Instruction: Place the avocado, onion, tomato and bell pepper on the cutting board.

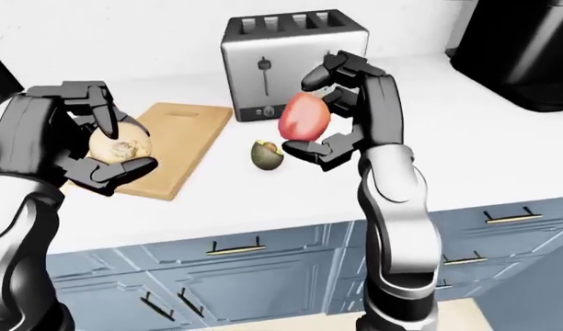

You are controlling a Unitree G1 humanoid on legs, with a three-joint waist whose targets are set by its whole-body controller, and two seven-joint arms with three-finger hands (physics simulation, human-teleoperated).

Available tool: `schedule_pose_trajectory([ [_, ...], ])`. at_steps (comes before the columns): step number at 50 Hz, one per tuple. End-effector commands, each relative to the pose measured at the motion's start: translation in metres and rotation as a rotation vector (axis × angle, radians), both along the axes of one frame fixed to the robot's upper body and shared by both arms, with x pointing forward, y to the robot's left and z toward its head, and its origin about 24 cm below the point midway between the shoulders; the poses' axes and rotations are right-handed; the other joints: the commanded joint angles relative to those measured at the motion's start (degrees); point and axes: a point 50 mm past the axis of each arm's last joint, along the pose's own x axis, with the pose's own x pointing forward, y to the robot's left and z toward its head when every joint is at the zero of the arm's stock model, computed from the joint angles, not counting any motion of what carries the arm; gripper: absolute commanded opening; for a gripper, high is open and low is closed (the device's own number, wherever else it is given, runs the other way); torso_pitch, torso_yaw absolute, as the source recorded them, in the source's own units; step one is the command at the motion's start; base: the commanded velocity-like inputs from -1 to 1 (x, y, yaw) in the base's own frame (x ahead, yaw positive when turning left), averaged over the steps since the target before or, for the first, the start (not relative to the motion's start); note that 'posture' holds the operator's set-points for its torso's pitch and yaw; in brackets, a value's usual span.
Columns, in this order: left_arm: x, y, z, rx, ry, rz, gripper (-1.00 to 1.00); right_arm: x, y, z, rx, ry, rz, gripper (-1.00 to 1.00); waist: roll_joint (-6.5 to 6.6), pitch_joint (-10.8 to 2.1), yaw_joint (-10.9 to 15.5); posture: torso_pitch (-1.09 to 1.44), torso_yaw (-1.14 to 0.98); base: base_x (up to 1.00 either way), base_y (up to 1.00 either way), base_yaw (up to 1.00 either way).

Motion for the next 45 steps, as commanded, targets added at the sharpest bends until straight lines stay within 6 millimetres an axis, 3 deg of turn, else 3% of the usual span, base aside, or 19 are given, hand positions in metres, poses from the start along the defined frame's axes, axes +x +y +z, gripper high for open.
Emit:
schedule_pose_trajectory([
  [1,-0.0060,-0.0044,0.0153,0.018,-0.094,-0.014,-1.00,-0.0073,-0.0047,0.0191,0.000,-0.105,-0.019,-1.00,-0.21,-1.54,-0.38,0.00,0.00,0.00,0.59,0.00],
  [3,-0.0059,-0.0037,0.0143,0.019,-0.091,-0.010,-1.00,-0.0078,-0.0044,0.0190,-0.001,-0.105,-0.017,-1.00,-1.65,-1.79,-0.53,0.00,0.00,0.00,0.59,0.00],
  [8,-0.0056,-0.0040,0.0120,0.017,-0.088,-0.011,-1.00,-0.0080,-0.0036,0.0172,-0.001,-0.102,-0.013,-1.00,-4.61,-0.86,-0.89,0.00,0.00,0.00,0.56,0.00],
  [13,-0.0057,-0.0038,0.0111,0.011,-0.089,-0.012,-1.00,-0.0087,-0.0036,0.0175,-0.008,-0.104,-0.013,-1.00,-7.21,-1.62,-1.11,0.00,0.00,0.00,0.45,0.00],
  [14,-0.0051,-0.0044,0.0099,0.014,-0.085,-0.014,-1.00,-0.0093,-0.0030,0.0181,-0.010,-0.108,-0.010,-1.00,-5.69,-1.81,-1.68,0.00,0.00,0.00,0.42,0.00],
  [16,-0.0047,-0.0053,0.0087,0.012,-0.083,-0.018,-1.00,-0.0095,-0.0028,0.0177,-0.009,-0.106,-0.009,-1.00,-7.28,-2.31,-0.93,0.00,0.00,0.00,0.38,0.00],
  [18,-0.0053,-0.0042,0.0091,0.010,-0.084,-0.015,-1.00,-0.0097,-0.0030,0.0179,-0.008,-0.107,-0.008,-1.00,-6.36,-2.79,-0.69,0.00,0.00,0.00,0.34,0.00],
  [19,-0.0055,-0.0041,0.0091,0.013,-0.084,-0.015,-1.00,-0.0098,-0.0029,0.0184,-0.008,-0.108,-0.006,-1.00,-5.60,-2.42,-0.68,0.00,0.00,0.00,0.34,0.00],
  [21,-0.0055,-0.0045,0.0090,0.011,-0.085,-0.018,-1.00,-0.0091,-0.0017,0.0185,-0.012,-0.110,-0.003,-1.00,-3.41,-1.36,-0.94,0.00,0.00,0.00,0.30,0.00],
  [22,-0.0055,-0.0044,0.0084,0.012,-0.082,-0.016,-1.00,-0.0089,-0.0016,0.0183,-0.007,-0.109,-0.003,-1.00,-1.62,-1.57,-1.07,0.00,0.00,0.00,0.29,0.00],
  [23,-0.0056,-0.0044,0.0086,0.011,-0.083,-0.017,-1.00,-0.0090,-0.0017,0.0183,-0.008,-0.109,-0.004,-1.00,1.72,-2.38,-0.92,0.00,0.00,0.00,0.30,0.00],
  [24,-0.0058,-0.0037,0.0097,0.012,-0.085,-0.014,-1.00,-0.0086,-0.0022,0.0184,-0.007,-0.107,-0.003,-1.00,0.10,-2.44,-0.86,0.00,0.00,0.00,0.30,0.00],
  [26,-0.0063,-0.0034,0.0102,0.012,-0.085,-0.013,-1.00,-0.0085,-0.0019,0.0203,-0.007,-0.110,0.000,-1.00,-0.20,-1.80,-0.35,0.00,0.00,0.00,0.29,0.00],
  [31,-0.0064,-0.0039,0.0124,0.013,-0.087,-0.015,-1.00,-0.0074,-0.0012,0.0209,-0.011,-0.115,0.000,-1.00,-3.18,-1.62,-0.43,0.00,0.00,0.00,0.26,0.00],
  [33,-0.0055,-0.0049,0.0133,0.015,-0.088,-0.017,-1.00,-0.0084,-0.0008,0.0236,0.000,-0.125,0.006,-1.00,-3.26,-0.45,-0.20,0.00,0.00,0.00,0.00,0.00],
  [38,-0.0060,-0.0046,0.0136,0.016,-0.089,-0.018,-1.00,-0.0107,-0.0005,0.0249,0.002,-0.129,0.015,-1.00,-4.38,-0.32,0.32,0.00,0.00,0.00,0.00,0.00],
  [41,-0.0076,-0.0038,0.0124,0.016,-0.087,-0.017,-1.00,-0.0114,0.0000,0.0233,-0.002,-0.125,0.018,-1.00,-7.09,-0.88,1.13,0.00,0.00,0.00,0.00,0.00],
  [43,-0.0081,-0.0034,0.0127,0.015,-0.088,-0.016,-1.00,-0.0109,0.0007,0.0233,-0.003,-0.125,0.022,-1.00,-6.03,-1.63,0.80,0.00,0.00,0.05,0.00,0.00],
  [45,-0.0081,-0.0034,0.0120,0.015,-0.087,-0.016,-1.00,-0.0105,0.0009,0.0234,0.001,-0.125,0.022,-1.00,-4.60,-1.16,0.43,0.00,0.00,0.14,0.00,0.00],
])
